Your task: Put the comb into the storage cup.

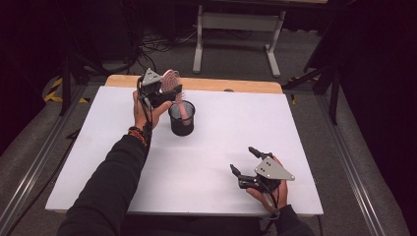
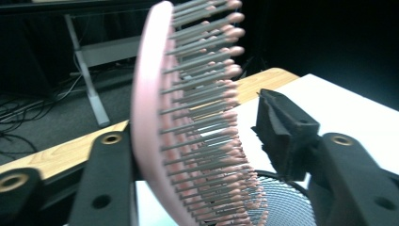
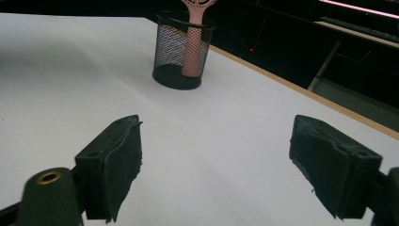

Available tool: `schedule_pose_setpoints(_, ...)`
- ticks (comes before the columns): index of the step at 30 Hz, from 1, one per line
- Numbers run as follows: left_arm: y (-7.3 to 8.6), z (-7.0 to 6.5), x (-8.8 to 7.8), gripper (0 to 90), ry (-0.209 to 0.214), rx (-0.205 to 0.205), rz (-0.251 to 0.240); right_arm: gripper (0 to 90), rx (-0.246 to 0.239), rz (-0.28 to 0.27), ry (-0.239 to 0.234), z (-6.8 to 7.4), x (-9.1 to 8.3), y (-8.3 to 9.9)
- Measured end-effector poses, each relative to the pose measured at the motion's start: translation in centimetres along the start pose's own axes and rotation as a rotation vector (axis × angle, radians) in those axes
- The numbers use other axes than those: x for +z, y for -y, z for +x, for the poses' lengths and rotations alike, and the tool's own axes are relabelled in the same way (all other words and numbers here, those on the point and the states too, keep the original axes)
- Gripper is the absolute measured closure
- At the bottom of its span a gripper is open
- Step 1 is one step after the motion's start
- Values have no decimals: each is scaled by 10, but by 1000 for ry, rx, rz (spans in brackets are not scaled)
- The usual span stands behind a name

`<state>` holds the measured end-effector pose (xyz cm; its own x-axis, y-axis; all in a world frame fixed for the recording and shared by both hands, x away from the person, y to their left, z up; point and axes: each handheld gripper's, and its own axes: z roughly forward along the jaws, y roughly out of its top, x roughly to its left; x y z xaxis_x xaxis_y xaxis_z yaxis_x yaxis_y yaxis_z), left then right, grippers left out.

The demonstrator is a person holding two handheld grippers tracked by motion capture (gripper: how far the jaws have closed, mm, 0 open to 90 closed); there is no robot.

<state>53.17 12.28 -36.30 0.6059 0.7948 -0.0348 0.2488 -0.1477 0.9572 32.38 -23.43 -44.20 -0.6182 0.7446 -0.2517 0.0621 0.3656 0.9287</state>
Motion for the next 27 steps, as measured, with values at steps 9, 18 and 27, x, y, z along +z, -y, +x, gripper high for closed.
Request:
schedule_pose_setpoints(9,7,10,-2,259,23,-37,6,187,-7,-4,0,-1,-1,-1)
schedule_pose_setpoints(18,5,14,-13,157,27,-17,-53,187,-9,-5,0,-1,-1,-1)
schedule_pose_setpoints(27,-2,16,-25,108,29,17,-72,186,-9,-6,0,0,-1,-2)
